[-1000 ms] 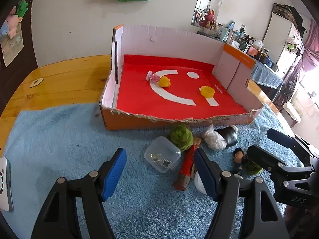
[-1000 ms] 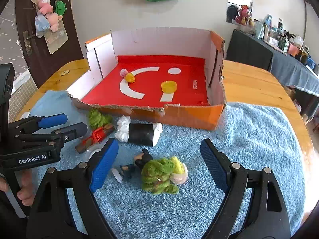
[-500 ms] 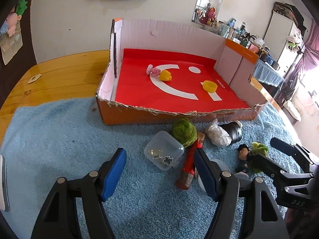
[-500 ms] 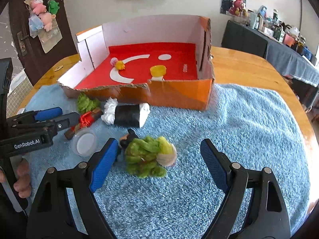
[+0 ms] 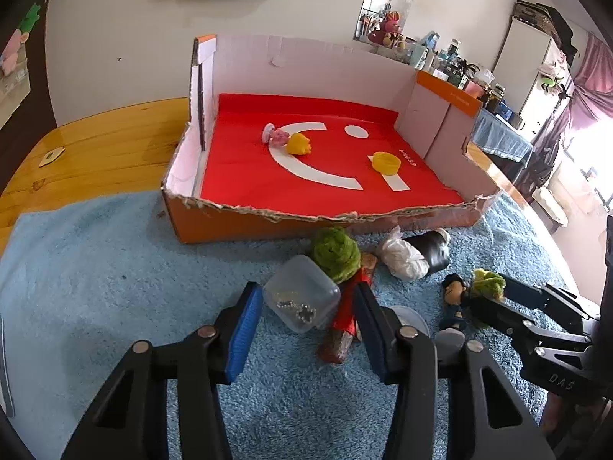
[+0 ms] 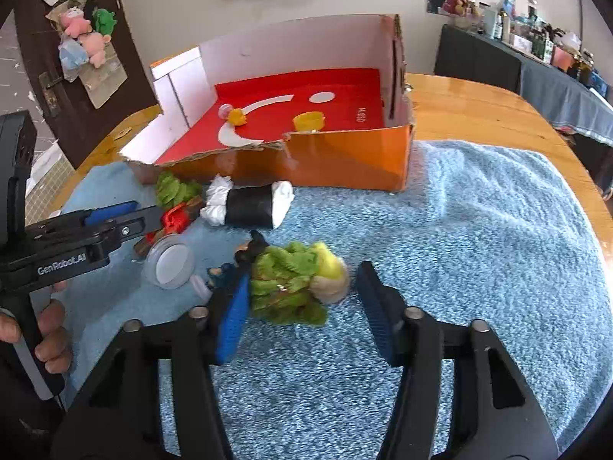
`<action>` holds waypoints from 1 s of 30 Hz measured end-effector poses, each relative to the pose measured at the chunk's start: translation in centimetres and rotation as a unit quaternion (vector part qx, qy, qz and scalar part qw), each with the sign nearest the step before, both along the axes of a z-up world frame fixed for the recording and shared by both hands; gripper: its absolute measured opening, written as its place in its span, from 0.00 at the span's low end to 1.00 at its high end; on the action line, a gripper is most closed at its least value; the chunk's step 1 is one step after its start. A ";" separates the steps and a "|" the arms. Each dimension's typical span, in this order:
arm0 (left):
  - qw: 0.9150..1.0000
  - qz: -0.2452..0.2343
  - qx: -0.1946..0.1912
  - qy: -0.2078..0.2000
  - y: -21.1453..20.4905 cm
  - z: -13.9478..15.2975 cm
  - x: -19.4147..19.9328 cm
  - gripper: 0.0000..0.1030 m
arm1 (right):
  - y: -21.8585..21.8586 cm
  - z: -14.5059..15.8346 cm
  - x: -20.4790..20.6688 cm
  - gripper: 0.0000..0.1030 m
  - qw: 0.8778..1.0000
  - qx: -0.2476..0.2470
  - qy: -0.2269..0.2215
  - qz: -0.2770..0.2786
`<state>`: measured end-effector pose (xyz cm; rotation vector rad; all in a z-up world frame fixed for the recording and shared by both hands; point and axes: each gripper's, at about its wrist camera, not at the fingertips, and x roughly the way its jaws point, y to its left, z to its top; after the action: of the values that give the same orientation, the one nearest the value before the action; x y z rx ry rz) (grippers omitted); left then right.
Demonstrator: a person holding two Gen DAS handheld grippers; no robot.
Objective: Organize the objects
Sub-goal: 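Close left tool on the clear screw box while right tool grasps the green lettuce toy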
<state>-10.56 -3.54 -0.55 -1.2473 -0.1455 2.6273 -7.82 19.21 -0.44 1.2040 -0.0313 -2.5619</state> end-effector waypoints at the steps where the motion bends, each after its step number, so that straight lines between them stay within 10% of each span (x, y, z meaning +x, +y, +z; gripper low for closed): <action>1: 1.000 -0.002 0.002 0.000 0.0 0.0 0.0 0.46 | -0.1 0.0 0.1 0.45 1.000 0.003 0.000 0.002; 30: 1.000 -0.004 0.020 -0.009 -0.2 -0.1 0.3 0.41 | -0.1 0.2 0.3 0.40 1.000 -0.006 -0.001 0.009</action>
<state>-10.30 -3.77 -0.69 -1.2550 -0.1939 2.5935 -7.49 19.09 -0.22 1.1961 -0.0361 -2.5417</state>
